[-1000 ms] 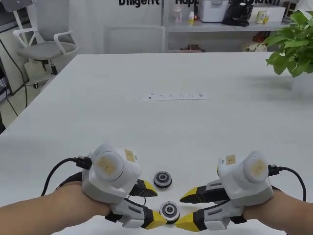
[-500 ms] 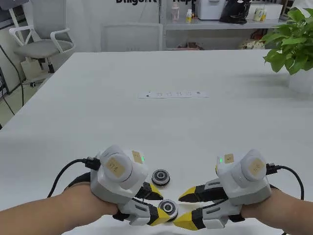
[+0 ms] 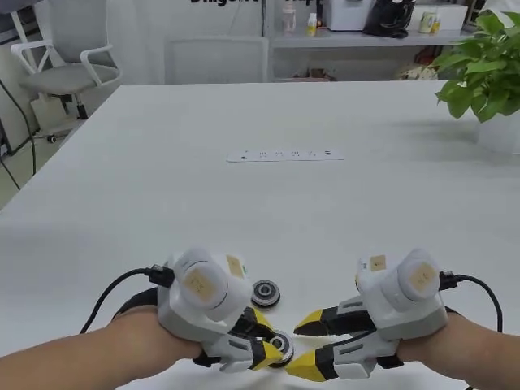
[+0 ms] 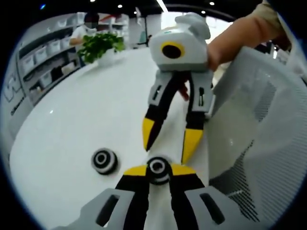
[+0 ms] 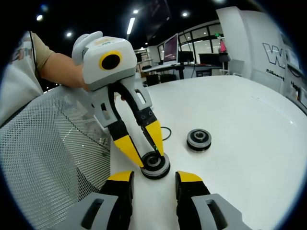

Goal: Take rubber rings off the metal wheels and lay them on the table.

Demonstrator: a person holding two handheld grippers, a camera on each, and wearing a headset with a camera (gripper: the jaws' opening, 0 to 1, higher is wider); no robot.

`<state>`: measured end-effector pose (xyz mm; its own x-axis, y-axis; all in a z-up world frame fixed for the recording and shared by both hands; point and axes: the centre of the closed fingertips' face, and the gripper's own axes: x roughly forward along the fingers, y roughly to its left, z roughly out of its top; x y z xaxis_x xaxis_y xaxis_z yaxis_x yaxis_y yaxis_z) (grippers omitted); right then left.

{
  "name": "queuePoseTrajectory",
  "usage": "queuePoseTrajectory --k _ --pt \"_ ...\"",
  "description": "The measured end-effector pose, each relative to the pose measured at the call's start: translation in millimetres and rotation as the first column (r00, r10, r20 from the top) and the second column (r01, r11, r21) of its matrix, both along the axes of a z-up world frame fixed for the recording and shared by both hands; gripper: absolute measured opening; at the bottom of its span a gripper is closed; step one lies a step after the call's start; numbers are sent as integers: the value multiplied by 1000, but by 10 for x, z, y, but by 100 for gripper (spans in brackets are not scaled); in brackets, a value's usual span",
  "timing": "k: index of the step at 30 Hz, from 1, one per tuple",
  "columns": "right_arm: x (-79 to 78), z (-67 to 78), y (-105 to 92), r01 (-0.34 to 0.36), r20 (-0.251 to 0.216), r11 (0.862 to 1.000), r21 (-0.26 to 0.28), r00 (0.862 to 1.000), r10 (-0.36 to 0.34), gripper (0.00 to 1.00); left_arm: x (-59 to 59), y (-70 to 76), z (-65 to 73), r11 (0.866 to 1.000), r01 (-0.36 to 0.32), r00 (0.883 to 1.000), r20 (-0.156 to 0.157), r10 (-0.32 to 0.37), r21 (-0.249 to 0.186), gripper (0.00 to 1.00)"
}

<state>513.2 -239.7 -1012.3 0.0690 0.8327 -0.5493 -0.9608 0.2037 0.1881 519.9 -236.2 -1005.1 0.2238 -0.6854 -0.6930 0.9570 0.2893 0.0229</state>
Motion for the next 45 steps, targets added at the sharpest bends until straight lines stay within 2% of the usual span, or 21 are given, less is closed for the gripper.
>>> queuePoseTrajectory --k 8,17,28,34,45 --pt "19 -38 23 0 -7 1000 -1 1000 0 30 34 -4 -21 1000 -10 1000 15 10 -10 14" --pt "-1 -77 79 -28 -1 1000 -13 1000 28 25 45 -15 -18 999 -22 1000 16 23 -25 14" --pt "5 -91 9 -34 43 999 -31 998 35 18 46 -13 -10 999 -24 999 23 25 -28 14" --pt "13 -95 -16 -31 47 999 -36 998 33 13 45 -13 -4 999 -29 999 23 30 -29 13" --pt "8 -90 -14 -37 57 998 -45 998 40 12 35 -5 -4 999 -41 999 22 42 -31 13"
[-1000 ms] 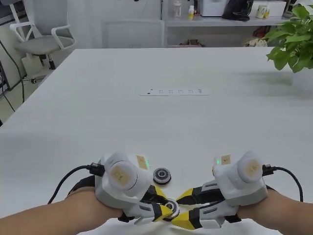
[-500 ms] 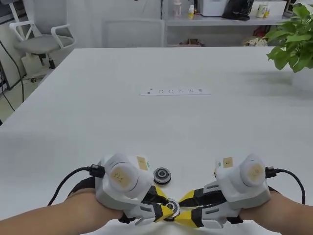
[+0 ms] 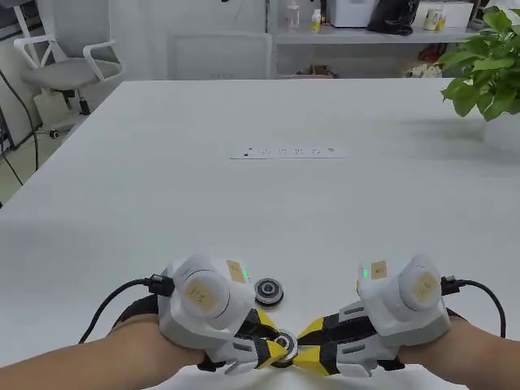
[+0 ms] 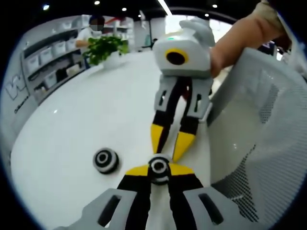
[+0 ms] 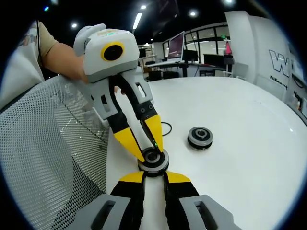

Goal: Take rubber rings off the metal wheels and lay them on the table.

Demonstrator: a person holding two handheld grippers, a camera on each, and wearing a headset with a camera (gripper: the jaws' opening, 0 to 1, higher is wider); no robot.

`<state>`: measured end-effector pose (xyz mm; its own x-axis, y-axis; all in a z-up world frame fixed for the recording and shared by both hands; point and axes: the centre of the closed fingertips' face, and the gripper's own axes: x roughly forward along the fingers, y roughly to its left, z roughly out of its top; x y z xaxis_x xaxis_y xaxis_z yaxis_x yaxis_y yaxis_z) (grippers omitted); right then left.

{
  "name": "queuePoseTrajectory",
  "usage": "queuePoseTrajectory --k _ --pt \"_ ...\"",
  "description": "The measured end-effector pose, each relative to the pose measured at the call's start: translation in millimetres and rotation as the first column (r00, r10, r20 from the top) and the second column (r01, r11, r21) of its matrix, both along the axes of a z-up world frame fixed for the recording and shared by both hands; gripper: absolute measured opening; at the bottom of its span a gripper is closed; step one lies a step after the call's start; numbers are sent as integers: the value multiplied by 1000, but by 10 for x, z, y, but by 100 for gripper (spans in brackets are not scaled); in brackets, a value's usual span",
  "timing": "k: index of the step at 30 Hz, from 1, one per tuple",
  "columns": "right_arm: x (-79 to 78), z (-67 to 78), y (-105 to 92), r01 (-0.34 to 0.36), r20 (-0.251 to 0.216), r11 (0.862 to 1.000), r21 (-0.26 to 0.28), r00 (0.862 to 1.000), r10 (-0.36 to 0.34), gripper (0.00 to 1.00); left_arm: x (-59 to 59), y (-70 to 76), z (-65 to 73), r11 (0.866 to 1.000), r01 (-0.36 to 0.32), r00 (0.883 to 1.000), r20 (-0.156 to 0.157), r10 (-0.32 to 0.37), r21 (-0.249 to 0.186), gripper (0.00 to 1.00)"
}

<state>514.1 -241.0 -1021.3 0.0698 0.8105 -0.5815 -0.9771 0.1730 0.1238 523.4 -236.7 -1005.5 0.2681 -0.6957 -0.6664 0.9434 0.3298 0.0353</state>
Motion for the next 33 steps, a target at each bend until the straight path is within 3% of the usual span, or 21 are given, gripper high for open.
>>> queuePoseTrajectory --k 12,13,14,15,21,33 --pt "5 0 -2 -15 7 1000 -1 1000 15 11 -6 5 3 1000 -3 1000 -1 3 -4 13" --pt "25 -23 -35 -17 21 1000 -25 1000 17 8 -7 5 3 1000 -3 1000 -2 3 -5 13" --pt "28 -15 -32 -15 15 1000 -16 1000 15 1 -7 5 2 1000 -3 1000 -2 3 -5 13" --pt "36 -16 -37 -5 1 1000 -11 1000 5 0 -8 2 2 1000 -2 1000 -2 2 -7 13" --pt "34 -20 -36 2 -10 1000 -12 1000 -2 0 -13 -1 4 1000 -2 1000 -1 2 -7 13" --pt "54 -20 -47 81 -102 997 8 992 -79 0 -15 0 4 1000 -7 1000 9 7 -1 13"
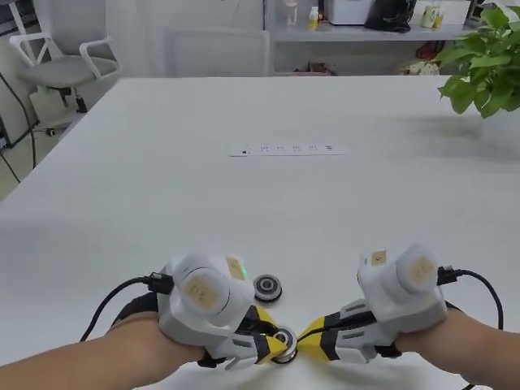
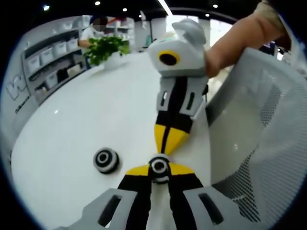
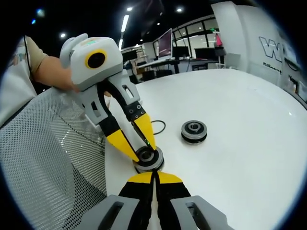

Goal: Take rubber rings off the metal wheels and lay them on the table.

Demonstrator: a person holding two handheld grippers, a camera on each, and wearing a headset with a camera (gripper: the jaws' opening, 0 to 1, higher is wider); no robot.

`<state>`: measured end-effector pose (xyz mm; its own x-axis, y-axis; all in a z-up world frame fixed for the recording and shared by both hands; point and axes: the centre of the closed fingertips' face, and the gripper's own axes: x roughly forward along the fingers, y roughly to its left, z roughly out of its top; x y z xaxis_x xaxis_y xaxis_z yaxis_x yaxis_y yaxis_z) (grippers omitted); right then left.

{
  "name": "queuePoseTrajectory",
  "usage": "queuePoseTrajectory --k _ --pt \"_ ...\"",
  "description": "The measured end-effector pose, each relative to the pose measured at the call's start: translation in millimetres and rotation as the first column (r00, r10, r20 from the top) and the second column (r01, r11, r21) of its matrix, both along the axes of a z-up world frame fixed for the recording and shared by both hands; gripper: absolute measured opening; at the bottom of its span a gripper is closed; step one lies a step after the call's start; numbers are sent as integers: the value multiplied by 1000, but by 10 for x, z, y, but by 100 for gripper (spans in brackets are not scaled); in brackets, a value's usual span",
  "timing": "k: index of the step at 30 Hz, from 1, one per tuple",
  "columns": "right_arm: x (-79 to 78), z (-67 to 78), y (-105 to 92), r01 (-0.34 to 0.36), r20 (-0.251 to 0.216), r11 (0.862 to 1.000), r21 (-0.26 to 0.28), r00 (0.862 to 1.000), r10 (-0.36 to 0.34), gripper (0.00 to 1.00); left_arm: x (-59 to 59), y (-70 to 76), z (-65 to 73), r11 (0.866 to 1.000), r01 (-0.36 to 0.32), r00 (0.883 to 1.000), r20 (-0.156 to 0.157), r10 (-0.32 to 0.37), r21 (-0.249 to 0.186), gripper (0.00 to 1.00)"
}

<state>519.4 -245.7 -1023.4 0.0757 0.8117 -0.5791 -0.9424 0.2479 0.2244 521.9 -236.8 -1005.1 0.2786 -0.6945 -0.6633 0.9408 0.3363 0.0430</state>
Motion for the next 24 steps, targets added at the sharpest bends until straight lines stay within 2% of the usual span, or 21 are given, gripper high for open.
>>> queuePoseTrajectory --k 5,11,17,24 --pt "1 6 -7 16 -18 1000 8 1000 -16 0 -2 -4 0 1000 -2 1000 2 2 2 13" --pt "1 20 -22 54 -71 998 35 996 -51 0 -3 -2 0 1000 -2 1000 4 2 3 12" --pt "15 27 -37 100 -129 993 60 987 -92 0 -3 -3 1 1000 -3 1000 5 3 2 12" --pt "16 69 -48 133 -167 987 91 979 -117 0 -1 -4 0 1000 -6 1000 5 6 3 12"
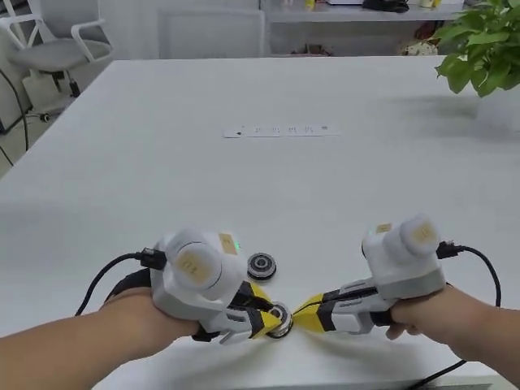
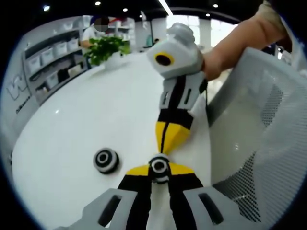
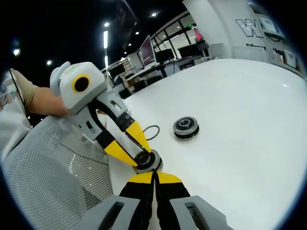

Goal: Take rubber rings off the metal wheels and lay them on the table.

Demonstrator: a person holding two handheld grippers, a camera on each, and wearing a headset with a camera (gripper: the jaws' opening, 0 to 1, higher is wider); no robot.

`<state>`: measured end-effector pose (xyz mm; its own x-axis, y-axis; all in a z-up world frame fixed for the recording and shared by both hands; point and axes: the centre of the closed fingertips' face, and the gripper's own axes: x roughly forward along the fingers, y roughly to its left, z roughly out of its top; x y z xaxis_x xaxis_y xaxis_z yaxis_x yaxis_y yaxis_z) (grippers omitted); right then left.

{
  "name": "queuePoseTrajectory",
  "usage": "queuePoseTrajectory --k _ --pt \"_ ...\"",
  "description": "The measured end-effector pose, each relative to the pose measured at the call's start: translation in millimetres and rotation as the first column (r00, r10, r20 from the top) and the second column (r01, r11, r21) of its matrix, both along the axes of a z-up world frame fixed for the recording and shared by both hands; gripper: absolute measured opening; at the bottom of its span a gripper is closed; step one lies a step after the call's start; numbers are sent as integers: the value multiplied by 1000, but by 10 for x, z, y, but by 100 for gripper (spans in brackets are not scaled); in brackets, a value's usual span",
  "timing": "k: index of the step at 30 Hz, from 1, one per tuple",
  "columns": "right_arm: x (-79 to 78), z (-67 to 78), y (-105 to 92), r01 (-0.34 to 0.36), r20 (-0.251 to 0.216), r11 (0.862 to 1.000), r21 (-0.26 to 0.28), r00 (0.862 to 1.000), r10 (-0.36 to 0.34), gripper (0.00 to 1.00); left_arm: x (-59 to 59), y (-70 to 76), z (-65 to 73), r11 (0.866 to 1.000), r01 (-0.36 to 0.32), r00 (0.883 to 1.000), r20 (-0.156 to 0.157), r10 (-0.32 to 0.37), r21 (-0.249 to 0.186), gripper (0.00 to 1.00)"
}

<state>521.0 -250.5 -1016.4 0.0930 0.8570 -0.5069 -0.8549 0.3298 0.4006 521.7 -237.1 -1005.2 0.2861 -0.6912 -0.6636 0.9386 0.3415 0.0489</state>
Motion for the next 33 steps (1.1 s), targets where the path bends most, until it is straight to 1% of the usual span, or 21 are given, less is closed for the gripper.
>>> queuePoseTrajectory --k 6,7,8,9,10,14,19,25,33 --pt "-5 23 0 18 -17 1000 17 1000 -18 0 -1 -3 0 1000 -3 1000 -1 3 2 12" --pt "10 49 -7 28 -19 999 29 999 -27 0 -3 -3 -1 1000 -4 1000 -2 4 3 12" --pt "53 128 30 63 -41 994 84 997 -60 0 -2 -3 -2 1000 -2 1000 -1 2 3 12" --pt "7 84 -1 55 -81 997 51 995 -51 0 -1 -3 -2 1000 -3 1000 -1 3 3 12" --pt "25 97 29 37 -34 997 61 999 -35 0 -1 -3 -3 1000 -2 1000 -2 2 3 12" --pt "26 106 36 50 -58 996 70 997 -46 0 2 -5 -3 1000 -3 1000 -3 3 2 12" --pt "22 122 47 54 -68 995 82 997 -48 0 1 -6 -3 1000 -4 1000 -3 4 6 12" --pt "15 130 54 42 -58 996 82 998 -37 0 3 -6 -3 1000 -4 1000 -3 4 10 12" --pt "6 135 58 34 -58 996 88 998 -29 0 4 -3 -4 1000 2 1000 1 -2 14 12"
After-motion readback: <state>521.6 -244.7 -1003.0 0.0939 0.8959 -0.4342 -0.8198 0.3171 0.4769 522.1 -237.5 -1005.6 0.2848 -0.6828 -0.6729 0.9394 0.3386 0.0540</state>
